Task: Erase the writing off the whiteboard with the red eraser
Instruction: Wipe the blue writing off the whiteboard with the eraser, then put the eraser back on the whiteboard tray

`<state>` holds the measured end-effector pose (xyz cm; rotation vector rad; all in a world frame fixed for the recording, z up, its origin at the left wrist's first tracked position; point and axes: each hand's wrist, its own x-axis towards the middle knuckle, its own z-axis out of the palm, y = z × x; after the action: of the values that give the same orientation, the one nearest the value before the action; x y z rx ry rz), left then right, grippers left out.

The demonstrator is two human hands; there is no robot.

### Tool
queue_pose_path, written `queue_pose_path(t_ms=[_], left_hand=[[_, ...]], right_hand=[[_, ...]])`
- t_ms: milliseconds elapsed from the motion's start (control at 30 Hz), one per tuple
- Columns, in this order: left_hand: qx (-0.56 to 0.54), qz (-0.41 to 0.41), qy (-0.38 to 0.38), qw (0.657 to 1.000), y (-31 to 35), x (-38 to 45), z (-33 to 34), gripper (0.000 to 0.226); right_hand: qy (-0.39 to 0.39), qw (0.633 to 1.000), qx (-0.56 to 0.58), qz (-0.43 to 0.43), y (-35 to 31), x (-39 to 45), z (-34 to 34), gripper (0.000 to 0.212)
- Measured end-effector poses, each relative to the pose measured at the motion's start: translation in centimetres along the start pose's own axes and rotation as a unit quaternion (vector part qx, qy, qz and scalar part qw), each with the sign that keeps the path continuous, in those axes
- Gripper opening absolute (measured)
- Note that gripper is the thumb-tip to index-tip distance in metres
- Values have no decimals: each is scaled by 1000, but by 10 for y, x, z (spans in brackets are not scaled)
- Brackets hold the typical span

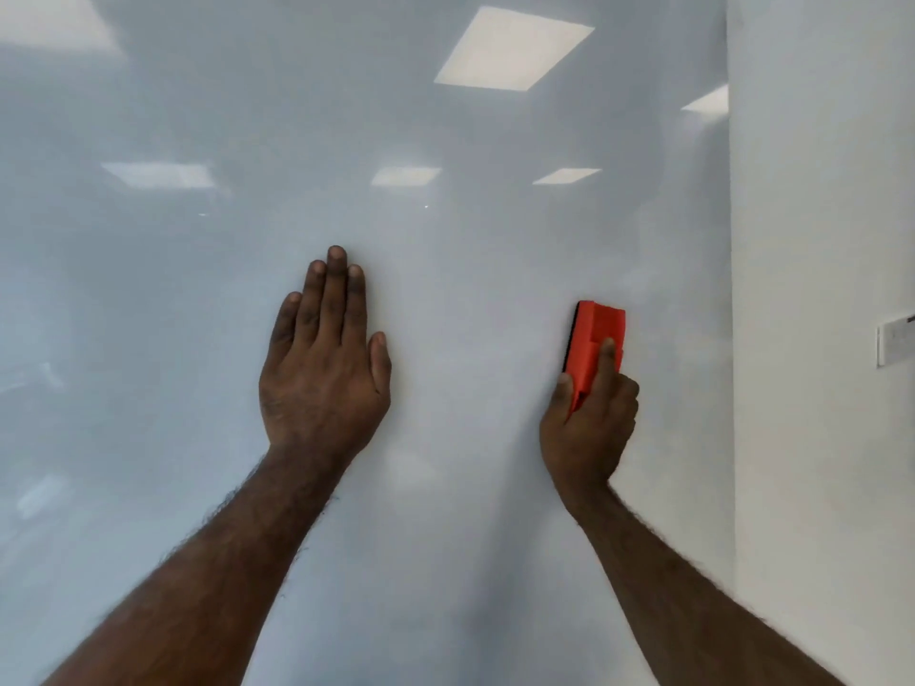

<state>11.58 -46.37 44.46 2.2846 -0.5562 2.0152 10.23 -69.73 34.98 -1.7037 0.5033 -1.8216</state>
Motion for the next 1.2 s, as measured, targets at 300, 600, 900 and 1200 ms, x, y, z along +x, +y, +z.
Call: queue_pose_path(t_ms=[300, 600, 900, 1200], left_hand=[[-35, 17, -37, 999, -42, -79, -19, 58], [-66, -5, -99, 993, -90, -167, -51, 59], [-132, 56, -189, 972, -124, -271, -85, 59], [-219, 6, -316, 923, -167, -408, -148, 29]], right_hand=[[-143, 971, 8, -190, -29, -136, -21, 58], [-266, 941, -8, -208, -53, -223, -40, 63], [-437, 836, -25, -332, -64, -328, -65, 60], [-548, 724, -5, -418, -74, -434, -91, 76]])
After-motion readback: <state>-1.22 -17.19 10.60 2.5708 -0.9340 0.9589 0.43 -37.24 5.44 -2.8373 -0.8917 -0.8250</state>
